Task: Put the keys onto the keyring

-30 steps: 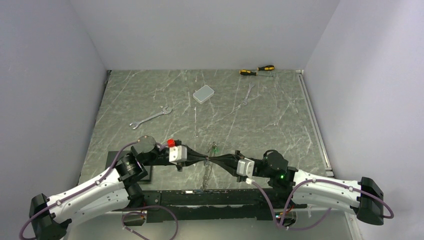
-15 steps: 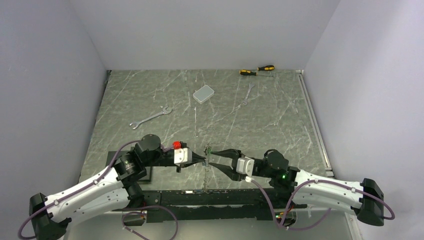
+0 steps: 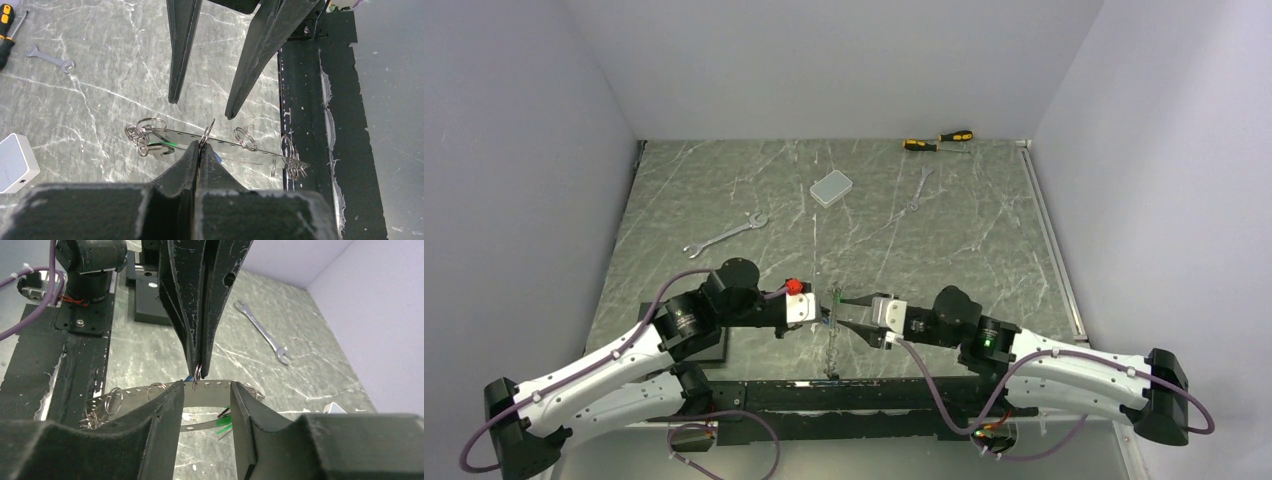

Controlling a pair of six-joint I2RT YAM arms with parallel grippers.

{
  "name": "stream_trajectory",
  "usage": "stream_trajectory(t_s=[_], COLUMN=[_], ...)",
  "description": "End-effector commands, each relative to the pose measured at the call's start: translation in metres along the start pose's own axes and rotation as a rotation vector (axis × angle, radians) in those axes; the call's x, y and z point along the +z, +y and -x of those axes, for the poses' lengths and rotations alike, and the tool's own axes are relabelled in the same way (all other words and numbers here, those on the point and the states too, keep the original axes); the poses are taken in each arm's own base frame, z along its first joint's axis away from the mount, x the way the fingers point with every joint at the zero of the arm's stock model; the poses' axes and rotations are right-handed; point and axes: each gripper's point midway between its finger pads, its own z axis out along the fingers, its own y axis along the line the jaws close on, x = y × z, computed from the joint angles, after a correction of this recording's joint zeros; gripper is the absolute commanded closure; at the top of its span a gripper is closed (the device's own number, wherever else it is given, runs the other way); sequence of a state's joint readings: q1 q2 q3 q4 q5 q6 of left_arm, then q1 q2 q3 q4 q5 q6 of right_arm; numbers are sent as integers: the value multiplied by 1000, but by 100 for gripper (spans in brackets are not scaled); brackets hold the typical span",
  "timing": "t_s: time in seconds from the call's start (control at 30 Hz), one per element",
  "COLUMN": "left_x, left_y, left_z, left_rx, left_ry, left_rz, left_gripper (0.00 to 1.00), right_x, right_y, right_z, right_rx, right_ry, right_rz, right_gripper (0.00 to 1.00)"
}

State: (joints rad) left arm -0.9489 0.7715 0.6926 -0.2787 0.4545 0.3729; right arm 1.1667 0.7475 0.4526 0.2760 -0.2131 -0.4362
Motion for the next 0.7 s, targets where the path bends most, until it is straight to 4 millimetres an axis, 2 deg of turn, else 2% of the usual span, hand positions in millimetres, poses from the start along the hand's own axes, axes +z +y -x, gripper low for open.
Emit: stream_trajectory(t_s=[0.0, 0.23, 0.47, 0.67], left_x=[2, 3, 2, 2], left_y=[9, 10, 9, 9], left_z=[12, 11, 12, 9], left_rx=[41, 40, 43, 42], left_ry=[-37, -25, -32, -18], left_rz=[31, 32, 26, 28], left_gripper=[100, 100, 100, 100], right_x=[8, 18, 22, 21], right_y=[-9, -5, -10, -12], right_z=[16, 7, 8, 12], right_rx=[26, 45, 30, 24], right_ry=[-5, 19, 2, -9], right_rz=[-9, 8, -12, -18], right_gripper=[60, 65, 70, 69])
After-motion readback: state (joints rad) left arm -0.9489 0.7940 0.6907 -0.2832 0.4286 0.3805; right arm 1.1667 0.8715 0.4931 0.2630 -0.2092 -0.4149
